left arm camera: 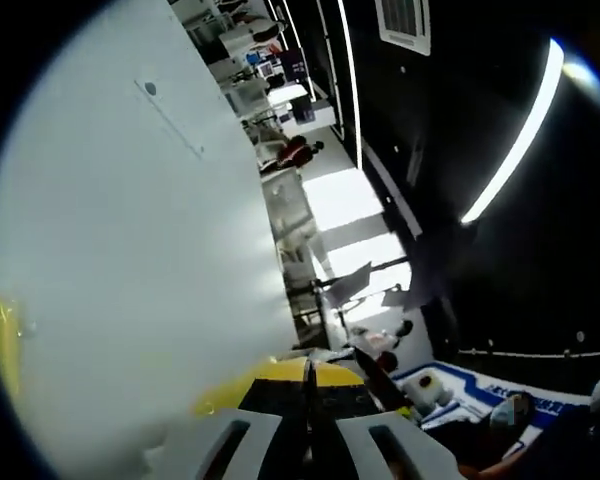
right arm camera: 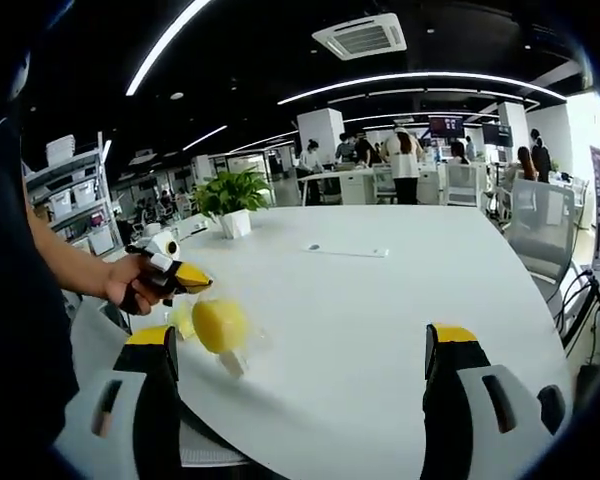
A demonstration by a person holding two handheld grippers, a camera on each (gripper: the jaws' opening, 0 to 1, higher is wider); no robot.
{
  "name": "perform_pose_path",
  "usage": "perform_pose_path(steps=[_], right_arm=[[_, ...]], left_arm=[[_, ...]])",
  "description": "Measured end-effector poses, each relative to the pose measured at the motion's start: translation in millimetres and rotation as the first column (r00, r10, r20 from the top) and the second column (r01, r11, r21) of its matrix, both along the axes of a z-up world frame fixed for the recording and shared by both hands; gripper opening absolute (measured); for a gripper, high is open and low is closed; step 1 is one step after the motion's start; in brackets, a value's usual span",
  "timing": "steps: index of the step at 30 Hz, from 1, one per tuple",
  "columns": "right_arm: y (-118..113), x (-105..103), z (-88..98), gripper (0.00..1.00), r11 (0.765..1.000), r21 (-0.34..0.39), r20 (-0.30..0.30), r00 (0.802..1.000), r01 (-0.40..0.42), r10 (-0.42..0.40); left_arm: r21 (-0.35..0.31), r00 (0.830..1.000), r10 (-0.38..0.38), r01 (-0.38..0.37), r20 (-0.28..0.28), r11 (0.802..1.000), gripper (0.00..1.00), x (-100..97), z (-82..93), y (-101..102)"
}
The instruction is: Compare the silicone blocks by pressing each to a similar depth, holding the contact briefly, and releasing to observe deformation and rebound differences across the visible hardness samples.
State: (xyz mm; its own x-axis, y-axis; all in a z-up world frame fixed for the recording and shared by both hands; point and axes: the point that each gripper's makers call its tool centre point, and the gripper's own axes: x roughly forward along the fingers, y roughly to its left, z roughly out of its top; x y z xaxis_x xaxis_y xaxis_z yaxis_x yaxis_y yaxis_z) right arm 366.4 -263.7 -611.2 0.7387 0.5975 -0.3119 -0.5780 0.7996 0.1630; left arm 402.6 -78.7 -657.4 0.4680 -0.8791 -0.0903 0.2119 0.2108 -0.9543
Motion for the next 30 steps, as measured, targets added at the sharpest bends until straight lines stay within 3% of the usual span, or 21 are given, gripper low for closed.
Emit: perform_pose_path(steps=[5, 6, 10, 19, 30], right_arm=[[-3.4, -2.2, -3.4, 0.96, 1.0, -0.003, -0.009, 1.0, 0.006, -0.006], [-4.0, -2.8, -3.9, 0.96, 1.0, -0.003, -0.01, 1.0, 0.009, -0.009], [-4.4, -4.1, -4.9, 0.96, 1.0, -0.001, -0.017, 1.0, 0.012, -0.012], [-5.9, -5.7, -7.4, 0.96, 1.0, -0.018, -0.021, 1.0, 0.013, -0.014], [-8.6, -8.3, -18.1, 0.96, 0.999, -0.039, -0.043, 0.999, 0.016, -0.018]], left_arm=[[0.003, 0.998, 0.046, -0.046, -0.042, 0.999, 0.0, 5.9, -15.1, 6.4], [-0.026, 0.997, 0.04, -0.042, -0.069, 0.999, 0.0, 6.0, -15.1, 6.3], [0.034, 0.995, 0.057, -0.055, -0.077, 0.998, 0.0, 12.1, -32.5, 10.1], [0.09, 0.993, 0.077, -0.069, -0.084, 0.994, 0.0, 28.5, -51.9, 17.7], [0.249, 0.995, 0.058, -0.036, -0.085, 0.968, 0.0, 38.3, -84.5, 28.5]])
